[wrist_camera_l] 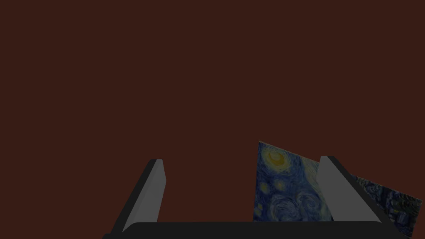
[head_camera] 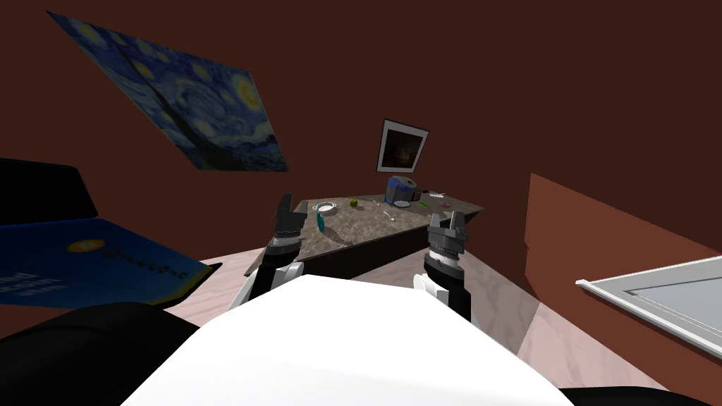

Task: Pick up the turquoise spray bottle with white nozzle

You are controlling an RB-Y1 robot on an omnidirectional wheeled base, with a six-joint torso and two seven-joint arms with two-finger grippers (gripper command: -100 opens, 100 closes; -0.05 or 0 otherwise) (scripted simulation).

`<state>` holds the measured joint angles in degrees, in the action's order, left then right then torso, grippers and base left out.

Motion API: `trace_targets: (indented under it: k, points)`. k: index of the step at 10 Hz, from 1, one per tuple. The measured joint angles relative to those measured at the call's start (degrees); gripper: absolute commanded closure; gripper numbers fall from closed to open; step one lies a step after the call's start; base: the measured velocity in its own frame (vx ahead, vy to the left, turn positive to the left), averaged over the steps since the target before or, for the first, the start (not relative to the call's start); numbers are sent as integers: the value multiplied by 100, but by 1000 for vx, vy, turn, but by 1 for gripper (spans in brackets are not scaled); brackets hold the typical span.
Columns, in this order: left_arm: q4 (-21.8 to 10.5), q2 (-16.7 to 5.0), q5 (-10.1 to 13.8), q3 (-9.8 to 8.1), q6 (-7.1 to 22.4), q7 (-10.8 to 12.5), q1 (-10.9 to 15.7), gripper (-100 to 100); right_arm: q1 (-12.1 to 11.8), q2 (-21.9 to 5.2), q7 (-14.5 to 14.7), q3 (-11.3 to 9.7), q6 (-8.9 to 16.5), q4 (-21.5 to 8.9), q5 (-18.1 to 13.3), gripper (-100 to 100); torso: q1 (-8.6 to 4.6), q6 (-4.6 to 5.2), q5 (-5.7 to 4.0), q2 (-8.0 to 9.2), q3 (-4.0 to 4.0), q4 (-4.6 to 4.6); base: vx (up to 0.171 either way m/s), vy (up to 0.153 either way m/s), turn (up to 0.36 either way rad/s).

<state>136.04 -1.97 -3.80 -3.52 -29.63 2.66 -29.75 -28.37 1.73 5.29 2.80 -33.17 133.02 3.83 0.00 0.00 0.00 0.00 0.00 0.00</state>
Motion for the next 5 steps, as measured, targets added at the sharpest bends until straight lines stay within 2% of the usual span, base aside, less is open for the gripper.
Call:
trace_targets:
  k: [5]
  points:
    - [-476, -543, -403, -21, 163, -251, -35, -100, 2, 0, 0, -1, 0, 0, 0, 0, -4, 1, -1, 49, 28, 11, -119, -12, -68]
